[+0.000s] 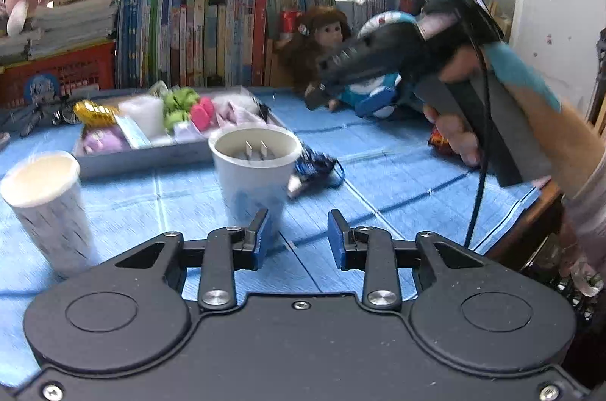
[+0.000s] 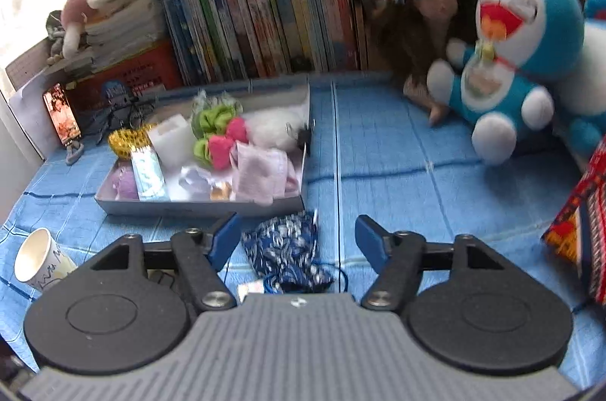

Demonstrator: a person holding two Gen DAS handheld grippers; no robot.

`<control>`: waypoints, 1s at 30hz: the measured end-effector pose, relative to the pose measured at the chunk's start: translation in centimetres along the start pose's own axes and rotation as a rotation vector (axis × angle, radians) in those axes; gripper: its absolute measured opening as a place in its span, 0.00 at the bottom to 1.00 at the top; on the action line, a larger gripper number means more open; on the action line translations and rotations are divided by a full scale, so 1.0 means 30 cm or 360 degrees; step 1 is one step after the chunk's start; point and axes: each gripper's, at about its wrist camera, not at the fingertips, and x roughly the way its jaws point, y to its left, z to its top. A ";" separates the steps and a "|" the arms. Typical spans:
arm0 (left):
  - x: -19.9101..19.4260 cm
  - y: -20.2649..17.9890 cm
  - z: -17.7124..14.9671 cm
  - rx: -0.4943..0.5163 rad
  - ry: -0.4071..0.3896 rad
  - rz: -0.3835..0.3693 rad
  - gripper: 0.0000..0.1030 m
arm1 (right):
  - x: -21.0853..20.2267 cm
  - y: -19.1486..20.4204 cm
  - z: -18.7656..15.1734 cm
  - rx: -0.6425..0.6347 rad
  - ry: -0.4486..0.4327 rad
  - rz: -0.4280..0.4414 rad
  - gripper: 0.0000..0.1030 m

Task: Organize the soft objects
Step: 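Grasp the blue floral cloth with the right tool while the left tool approaches the pink-white eraser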

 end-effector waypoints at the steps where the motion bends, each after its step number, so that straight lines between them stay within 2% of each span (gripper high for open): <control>1: 0.020 -0.016 -0.015 -0.0016 0.0004 0.0007 0.26 | 0.020 -0.009 -0.001 0.0013 0.0042 0.0017 0.75; 5: 0.084 -0.057 -0.050 -0.0036 0.0024 0.0021 0.26 | 0.093 -0.014 -0.013 0.0018 0.0147 0.0046 0.75; 10: 0.137 -0.071 -0.059 -0.0032 0.0032 0.0092 0.26 | 0.188 0.002 -0.004 -0.0084 0.0118 -0.0079 0.81; 14: 0.170 -0.074 -0.067 -0.0038 0.0054 0.0110 0.26 | 0.262 -0.009 0.002 -0.0058 0.0199 0.0001 0.81; 16: 0.185 -0.076 -0.070 -0.0039 0.0059 0.0115 0.26 | 0.284 -0.003 -0.005 -0.0050 0.0237 0.0034 0.78; 17: 0.192 -0.077 -0.070 -0.0042 0.0059 0.0121 0.26 | 0.292 0.002 -0.012 -0.0057 0.0264 0.0055 0.71; 18: 0.200 -0.078 -0.069 -0.0048 0.0054 0.0127 0.26 | 0.295 0.004 -0.019 -0.0057 0.0284 0.0079 0.60; 19: 0.205 -0.078 -0.067 -0.0056 0.0049 0.0132 0.26 | 0.295 0.005 -0.023 -0.0060 0.0290 0.0081 0.59; 20: 0.211 -0.079 -0.066 -0.0061 0.0045 0.0136 0.26 | 0.291 0.007 -0.027 -0.0078 0.0296 0.0089 0.53; 30: 0.281 -0.104 -0.075 -0.0078 0.0048 0.0154 0.29 | 0.221 0.001 -0.061 -0.0237 0.0466 0.0171 0.50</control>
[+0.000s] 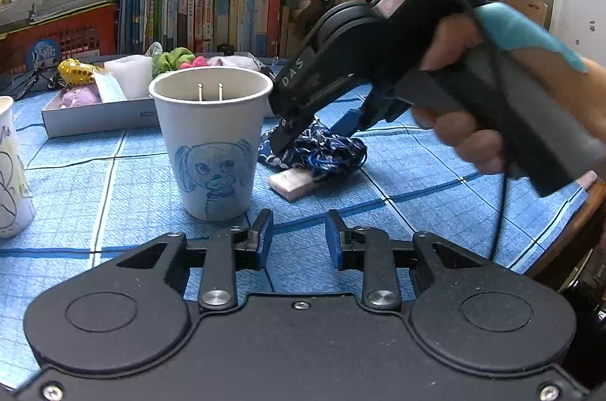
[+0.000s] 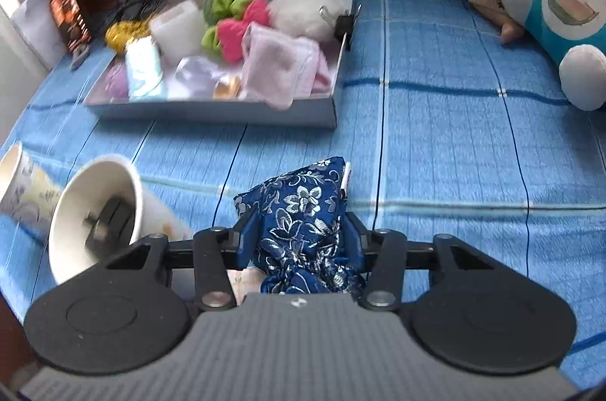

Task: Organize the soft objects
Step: 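Grasp the blue floral cloth with the right tool while the left tool approaches the pink-white eraser, then grasp the pink-white eraser with the left tool and lift it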

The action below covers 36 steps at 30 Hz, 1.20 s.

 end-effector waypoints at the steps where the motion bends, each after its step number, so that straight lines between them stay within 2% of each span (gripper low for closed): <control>1: 0.005 -0.003 -0.001 0.0004 0.0000 -0.0002 0.31 | -0.005 0.001 -0.008 -0.0028 0.0017 0.0011 0.50; 6: 0.021 -0.015 -0.014 0.0031 -0.0009 0.0007 0.33 | -0.034 0.002 -0.054 -0.0094 0.0071 0.0068 0.51; 14: 0.055 -0.036 -0.016 0.0084 -0.0010 0.0004 0.34 | -0.052 -0.020 -0.087 -0.0044 0.0074 0.0118 0.52; 20: 0.072 -0.053 -0.020 0.0148 -0.0009 0.0000 0.32 | -0.051 -0.028 -0.094 -0.0015 0.0057 0.0127 0.60; 25: 0.074 -0.056 -0.020 0.0177 0.0000 -0.0036 0.31 | -0.054 -0.038 -0.096 0.0030 0.0044 0.0140 0.60; 36: 0.076 -0.043 -0.017 0.0177 0.0006 -0.0060 0.28 | -0.086 -0.066 -0.100 0.0193 -0.0045 0.0068 0.48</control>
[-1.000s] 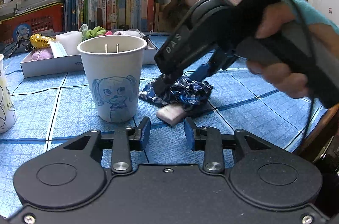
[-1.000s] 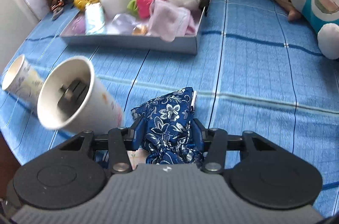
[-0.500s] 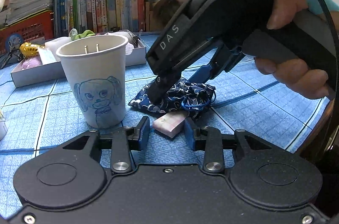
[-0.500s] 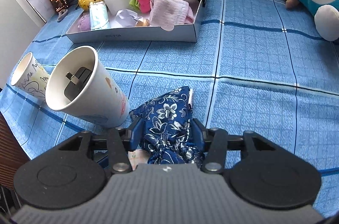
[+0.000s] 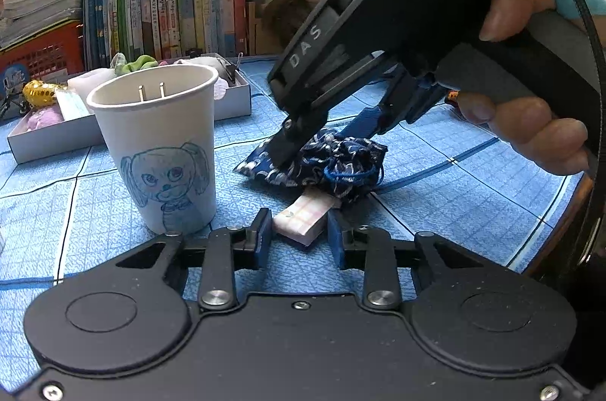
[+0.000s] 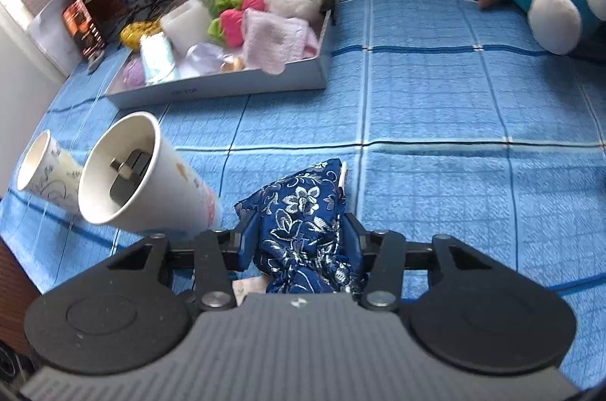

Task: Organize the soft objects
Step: 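Grasp the pink-white eraser with the left tool and lift it, then carry the eraser and floral cloth over the white tray with both tools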

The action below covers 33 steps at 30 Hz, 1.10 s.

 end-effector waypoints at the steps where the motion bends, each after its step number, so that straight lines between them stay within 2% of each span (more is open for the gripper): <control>1: -0.002 0.002 0.000 -0.0009 0.0000 -0.0001 0.28 | -0.005 -0.003 0.000 0.0011 -0.0015 -0.0008 0.48; 9: -0.027 0.017 0.013 -0.0037 -0.0015 0.0000 0.27 | -0.052 -0.025 0.001 0.0099 -0.0123 -0.0025 0.48; 19: -0.161 0.048 0.071 -0.0034 -0.0137 -0.0049 0.27 | -0.127 -0.024 0.022 0.0160 -0.0245 -0.0047 0.48; 24: -0.238 0.094 0.141 -0.0026 -0.0196 -0.0074 0.27 | -0.153 0.003 0.038 0.0171 -0.0305 -0.0065 0.48; 33: -0.302 0.249 0.300 -0.0041 -0.0264 0.0007 0.27 | -0.200 0.079 0.096 0.0172 -0.0421 -0.0056 0.48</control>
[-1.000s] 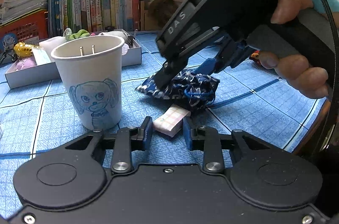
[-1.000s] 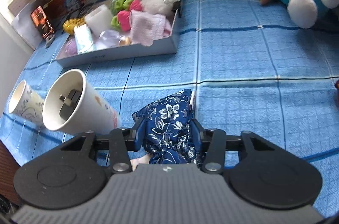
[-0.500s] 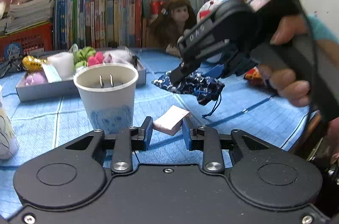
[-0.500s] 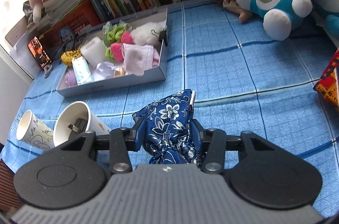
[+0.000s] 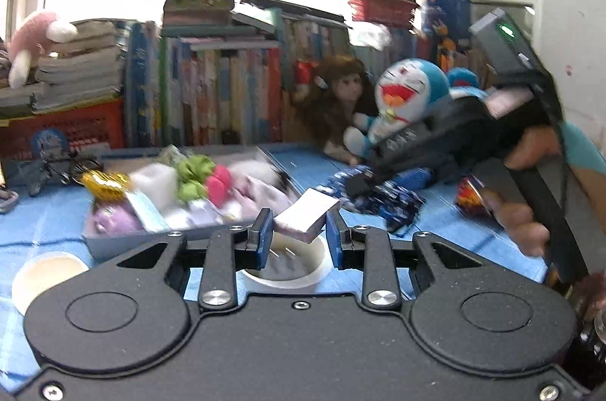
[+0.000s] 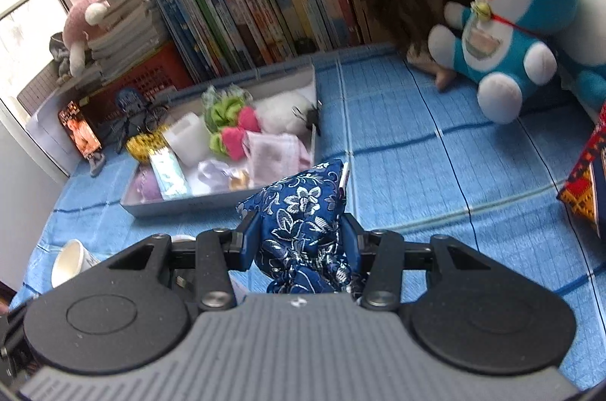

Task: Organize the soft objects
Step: 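Carry the eraser and floral cloth over the white tray with both tools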

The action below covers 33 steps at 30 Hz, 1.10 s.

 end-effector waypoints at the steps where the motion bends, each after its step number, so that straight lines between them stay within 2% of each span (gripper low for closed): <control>1: 0.003 0.023 0.020 -0.0008 -0.0009 0.0020 0.27 | -0.002 0.012 0.008 -0.0004 -0.0009 0.0002 0.48; 7: 0.033 0.134 0.118 -0.0035 -0.0034 0.0125 0.27 | -0.003 0.084 0.053 -0.0036 -0.0055 -0.0006 0.48; 18: 0.127 0.320 0.239 -0.0129 0.0065 0.0224 0.27 | 0.029 0.221 0.137 -0.0102 -0.0109 -0.0006 0.48; 22: 0.176 0.391 0.270 -0.0153 0.0136 0.0244 0.27 | 0.059 0.247 0.170 -0.0088 -0.0117 -0.0018 0.48; 33: 0.350 0.599 0.299 -0.0409 0.0349 0.0265 0.27 | 0.194 0.321 0.215 -0.0054 -0.0134 -0.0036 0.48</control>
